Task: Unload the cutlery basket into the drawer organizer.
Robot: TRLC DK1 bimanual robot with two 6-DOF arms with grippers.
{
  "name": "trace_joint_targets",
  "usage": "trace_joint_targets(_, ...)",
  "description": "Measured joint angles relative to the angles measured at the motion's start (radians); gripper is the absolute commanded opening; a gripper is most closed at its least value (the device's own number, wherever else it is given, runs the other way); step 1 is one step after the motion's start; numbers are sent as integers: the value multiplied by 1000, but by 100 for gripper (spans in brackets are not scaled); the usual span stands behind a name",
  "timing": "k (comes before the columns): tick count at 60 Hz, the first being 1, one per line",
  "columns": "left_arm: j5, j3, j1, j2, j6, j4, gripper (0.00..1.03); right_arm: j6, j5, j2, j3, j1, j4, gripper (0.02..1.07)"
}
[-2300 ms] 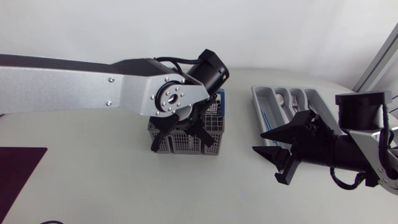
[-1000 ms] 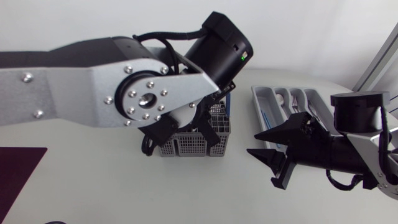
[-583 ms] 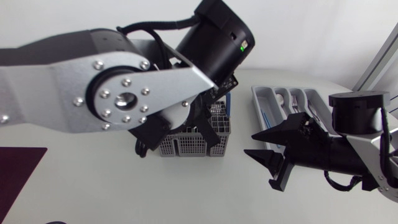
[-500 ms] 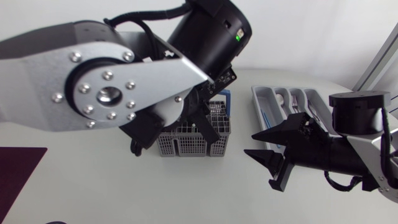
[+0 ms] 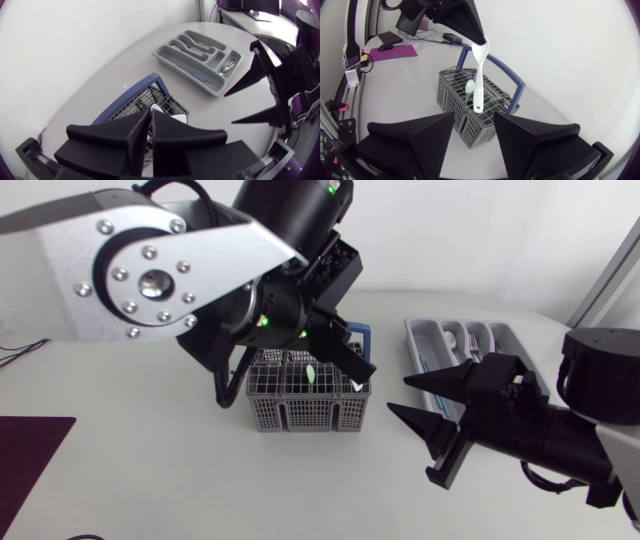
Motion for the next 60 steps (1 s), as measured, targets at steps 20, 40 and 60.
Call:
trace_joint_targets(20,123,-32,-1,1,-56,147,18,10,185,26,-45,144,211,60)
trace_joint_targets(40,154,-50,-15,1,-56,168,18,-2,228,126,-44,144,315,60)
trace_joint_targets(60,157,-58,-23,1,-55,168,18,-25,247,142,-42,137,335,60)
